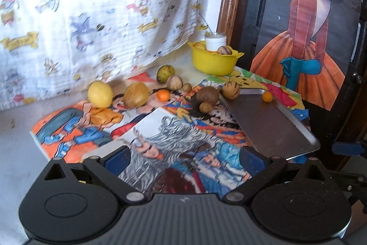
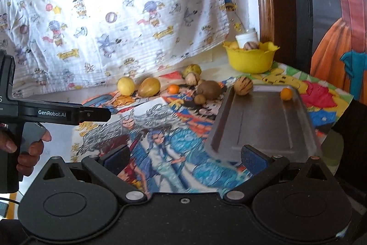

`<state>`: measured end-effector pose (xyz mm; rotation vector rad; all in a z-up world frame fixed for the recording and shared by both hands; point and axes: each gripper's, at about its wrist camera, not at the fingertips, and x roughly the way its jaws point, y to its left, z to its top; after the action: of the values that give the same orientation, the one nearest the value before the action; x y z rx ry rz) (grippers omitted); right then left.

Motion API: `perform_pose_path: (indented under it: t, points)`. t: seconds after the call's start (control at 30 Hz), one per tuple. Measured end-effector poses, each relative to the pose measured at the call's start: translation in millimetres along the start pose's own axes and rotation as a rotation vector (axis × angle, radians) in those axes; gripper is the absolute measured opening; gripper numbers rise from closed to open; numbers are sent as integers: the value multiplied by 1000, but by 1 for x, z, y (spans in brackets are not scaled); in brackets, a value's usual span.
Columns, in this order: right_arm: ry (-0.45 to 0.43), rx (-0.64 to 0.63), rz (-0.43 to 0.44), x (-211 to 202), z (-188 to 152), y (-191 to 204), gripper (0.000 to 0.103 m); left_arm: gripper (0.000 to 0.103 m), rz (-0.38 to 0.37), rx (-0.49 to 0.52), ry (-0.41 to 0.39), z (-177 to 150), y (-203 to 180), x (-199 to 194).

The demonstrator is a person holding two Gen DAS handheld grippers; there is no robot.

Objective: Organize fruits
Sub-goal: 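Lift both tools off the tray and move back toward the fruit pile, then grasp an orange with the left tool while the right tool grasps a brown kiwi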

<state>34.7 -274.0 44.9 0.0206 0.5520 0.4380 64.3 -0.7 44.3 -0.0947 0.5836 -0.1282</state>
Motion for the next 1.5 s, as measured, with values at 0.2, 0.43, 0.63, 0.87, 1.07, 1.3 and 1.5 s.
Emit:
perform_pose_path:
  t: [0.2, 0.43, 0.63, 0.87, 1.07, 1.3, 1.5]
  points:
    - [53, 12, 15, 12, -12, 12, 102, 103, 12, 4, 30, -9, 13, -1]
    - [118, -9, 32, 30, -19, 21, 102, 103, 26, 2, 57, -15, 26, 4]
    - [152, -15, 55, 45, -20, 27, 102, 103, 39, 4, 74, -14, 37, 14]
    - [179, -15, 56, 63, -15, 22, 102, 103, 41, 16, 86, -10, 45, 33]
    - [183, -12, 49, 75, -6, 13, 102, 103, 32, 22, 93, -4, 48, 51]
    - [148, -14, 36, 79, 24, -9, 102, 103, -4, 61, 65, 11, 42, 64]
    - [101, -4, 7, 82, 52, -35, 102, 103, -20, 111, 37, 19, 27, 75]
